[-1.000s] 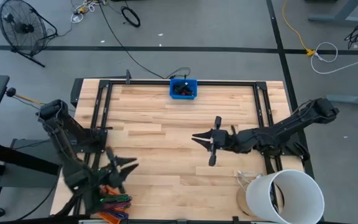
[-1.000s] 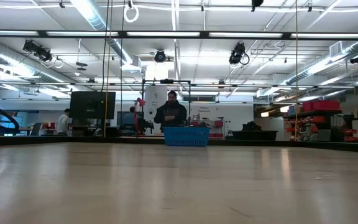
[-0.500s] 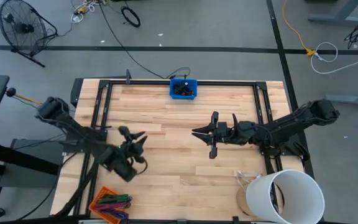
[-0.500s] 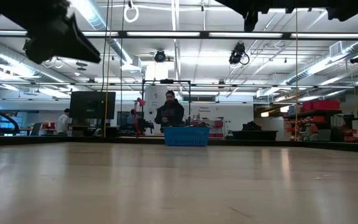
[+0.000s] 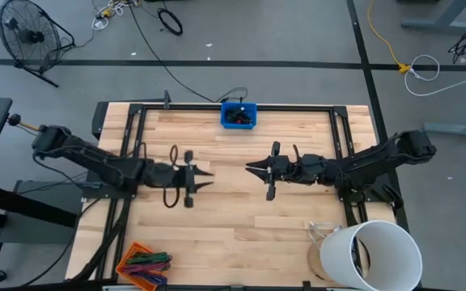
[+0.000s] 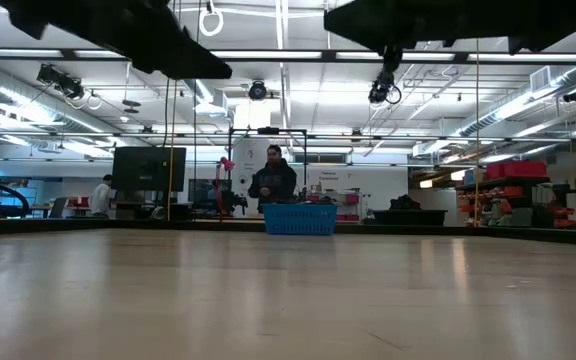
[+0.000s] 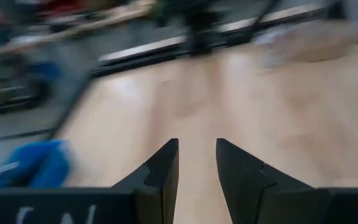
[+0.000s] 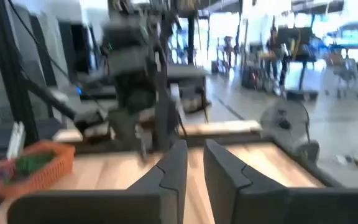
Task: Pick & Place USB Port
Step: Return to Home Position
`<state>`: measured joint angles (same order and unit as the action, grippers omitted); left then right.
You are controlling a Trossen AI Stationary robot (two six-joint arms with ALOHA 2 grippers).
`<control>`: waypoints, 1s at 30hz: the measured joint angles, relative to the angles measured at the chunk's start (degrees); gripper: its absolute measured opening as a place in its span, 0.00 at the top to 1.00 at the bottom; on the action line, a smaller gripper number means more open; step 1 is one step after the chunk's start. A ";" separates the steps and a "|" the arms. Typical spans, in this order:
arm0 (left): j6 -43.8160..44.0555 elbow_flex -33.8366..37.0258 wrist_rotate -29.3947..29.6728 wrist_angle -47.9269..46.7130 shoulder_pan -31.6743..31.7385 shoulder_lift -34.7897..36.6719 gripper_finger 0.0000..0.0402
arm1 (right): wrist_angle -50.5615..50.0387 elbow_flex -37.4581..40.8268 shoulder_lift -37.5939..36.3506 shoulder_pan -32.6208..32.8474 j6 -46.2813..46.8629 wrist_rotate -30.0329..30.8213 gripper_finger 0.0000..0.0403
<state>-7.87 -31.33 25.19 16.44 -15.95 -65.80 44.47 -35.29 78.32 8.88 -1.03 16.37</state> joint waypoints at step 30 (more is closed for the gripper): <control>7.29 -0.14 -22.54 -0.44 15.95 0.27 0.72 | -6.05 0.00 0.66 -4.20 15.14 -3.93 0.87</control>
<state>-0.58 -31.47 2.65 16.00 -0.01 -65.53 38.41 -35.29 78.98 4.69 14.11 12.45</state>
